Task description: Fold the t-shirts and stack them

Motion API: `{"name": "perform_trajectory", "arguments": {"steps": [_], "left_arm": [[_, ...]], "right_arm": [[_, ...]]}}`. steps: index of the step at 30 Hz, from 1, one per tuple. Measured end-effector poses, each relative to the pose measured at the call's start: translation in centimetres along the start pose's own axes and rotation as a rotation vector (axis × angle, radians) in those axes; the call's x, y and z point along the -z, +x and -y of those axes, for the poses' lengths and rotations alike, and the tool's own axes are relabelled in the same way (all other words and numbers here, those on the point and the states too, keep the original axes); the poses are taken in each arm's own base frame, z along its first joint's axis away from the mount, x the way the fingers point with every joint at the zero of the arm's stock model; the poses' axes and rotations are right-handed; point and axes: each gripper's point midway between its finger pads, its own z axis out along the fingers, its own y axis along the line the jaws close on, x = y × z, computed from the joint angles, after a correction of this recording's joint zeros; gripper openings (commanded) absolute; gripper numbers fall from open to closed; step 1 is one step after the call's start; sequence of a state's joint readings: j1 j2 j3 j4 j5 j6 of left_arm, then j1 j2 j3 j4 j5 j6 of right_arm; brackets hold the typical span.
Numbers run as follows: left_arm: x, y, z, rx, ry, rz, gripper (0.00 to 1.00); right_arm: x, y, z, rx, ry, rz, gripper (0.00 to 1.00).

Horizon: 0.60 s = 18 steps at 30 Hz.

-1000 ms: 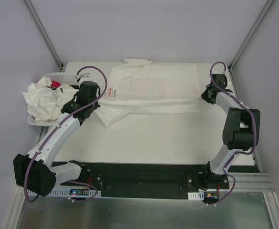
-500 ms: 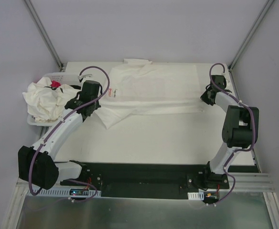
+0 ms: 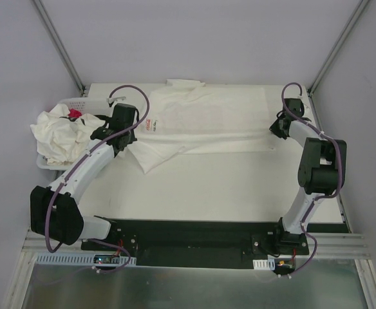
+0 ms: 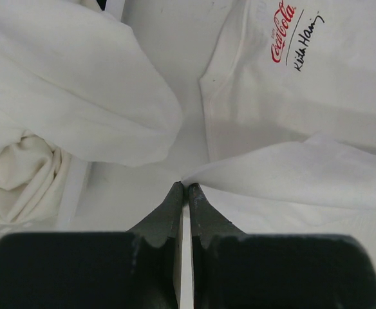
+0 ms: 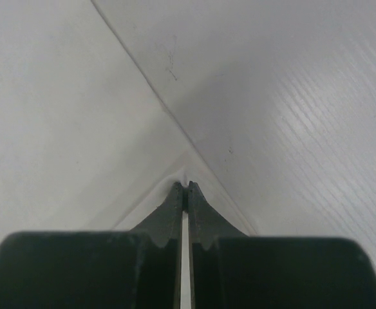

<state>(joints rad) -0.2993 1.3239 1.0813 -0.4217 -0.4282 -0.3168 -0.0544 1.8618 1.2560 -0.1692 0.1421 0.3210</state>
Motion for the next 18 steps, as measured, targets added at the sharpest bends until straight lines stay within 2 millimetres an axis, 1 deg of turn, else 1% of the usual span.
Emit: {"name": "perform_trajectory", "arguments": {"steps": [2,5,6,8,11,12,14,18], "left_arm": [[-0.3,0.1,0.1,-0.004,-0.002,-0.009,0.0],[-0.6,0.2,0.3,-0.008,-0.002,-0.018,0.0],[-0.8,0.2,0.4,-0.009,-0.002,-0.021,0.0],[-1.0,0.2,0.4,-0.01,-0.003,-0.024,0.0],[-1.5,0.3,0.4,-0.009,-0.009,-0.034,0.0],[-1.6,0.3,0.3,-0.008,-0.013,-0.036,0.0],[-1.8,0.4,0.4,-0.01,-0.014,-0.041,0.0],[-2.0,0.2,0.6,-0.009,-0.011,-0.04,0.0]], "right_arm": [[-0.4,-0.1,-0.1,0.0,0.0,-0.002,0.02],[-0.7,-0.2,-0.3,0.0,0.001,-0.005,0.1],[-0.8,-0.2,-0.3,-0.001,0.002,-0.006,0.15],[-0.9,-0.3,-0.4,-0.002,0.003,-0.007,0.2],[-1.2,-0.6,-0.5,-0.004,0.004,-0.003,0.3],[-1.3,-0.7,-0.5,-0.003,0.005,-0.003,0.36],[-1.5,-0.9,-0.6,-0.005,0.007,-0.002,0.38],[-1.7,-1.1,-0.4,-0.005,0.016,-0.001,0.4]]}}
